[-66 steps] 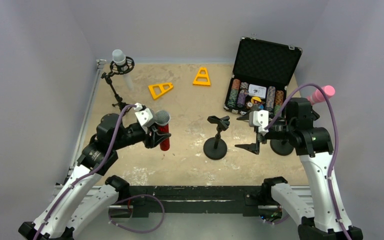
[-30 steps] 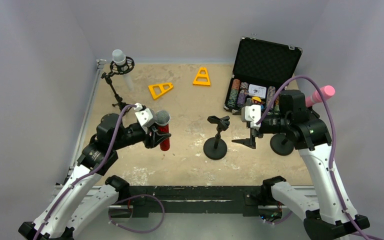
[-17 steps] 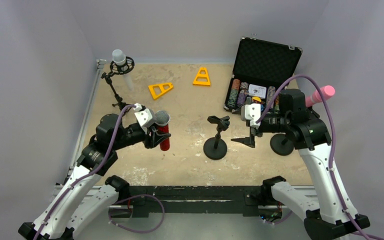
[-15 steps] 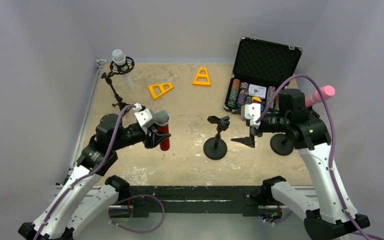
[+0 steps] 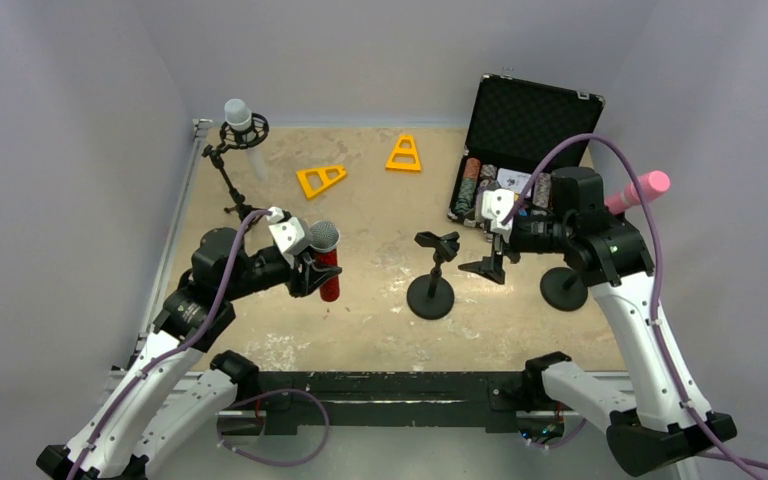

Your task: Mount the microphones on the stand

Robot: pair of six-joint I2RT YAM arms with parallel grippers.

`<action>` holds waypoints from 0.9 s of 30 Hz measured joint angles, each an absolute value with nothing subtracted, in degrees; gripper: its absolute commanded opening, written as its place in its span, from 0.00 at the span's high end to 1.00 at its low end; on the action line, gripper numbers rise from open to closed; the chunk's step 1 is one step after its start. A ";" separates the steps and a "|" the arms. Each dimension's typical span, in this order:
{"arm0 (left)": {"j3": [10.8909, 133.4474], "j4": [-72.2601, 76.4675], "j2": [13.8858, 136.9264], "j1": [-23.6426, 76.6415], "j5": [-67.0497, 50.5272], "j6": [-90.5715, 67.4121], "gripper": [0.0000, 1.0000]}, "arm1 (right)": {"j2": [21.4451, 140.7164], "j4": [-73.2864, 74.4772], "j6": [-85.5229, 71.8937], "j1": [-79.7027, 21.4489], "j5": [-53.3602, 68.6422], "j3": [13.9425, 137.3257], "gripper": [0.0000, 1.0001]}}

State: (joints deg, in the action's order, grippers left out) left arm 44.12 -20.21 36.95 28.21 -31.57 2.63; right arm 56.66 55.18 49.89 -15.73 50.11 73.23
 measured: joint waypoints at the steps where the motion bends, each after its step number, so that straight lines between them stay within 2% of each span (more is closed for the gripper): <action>1: 44.12 -20.21 36.95 28.21 -31.57 2.63 1.00 | 56.97 54.68 49.25 -15.81 49.67 73.36 0.01; 9: 43.66 -20.10 36.99 28.21 -31.57 2.63 1.00 | 60.20 51.48 44.84 -18.22 46.57 74.13 0.02; 15: 43.27 -19.77 37.41 28.21 -31.94 2.57 1.00 | 60.75 48.05 42.39 -20.38 45.47 71.07 0.07; 25: 44.05 -12.19 43.24 28.21 -36.12 -2.02 1.00 | 63.75 45.23 40.03 -22.46 43.13 69.38 0.27; 27: 45.23 -10.02 45.39 28.21 -37.15 -3.05 1.00 | 63.61 45.12 39.90 -22.50 43.00 68.95 0.39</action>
State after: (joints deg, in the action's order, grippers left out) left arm 45.23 -10.02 45.39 28.21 -37.15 -3.05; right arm 63.61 45.12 39.90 -22.50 43.00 68.95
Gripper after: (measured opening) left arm 0.464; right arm 0.745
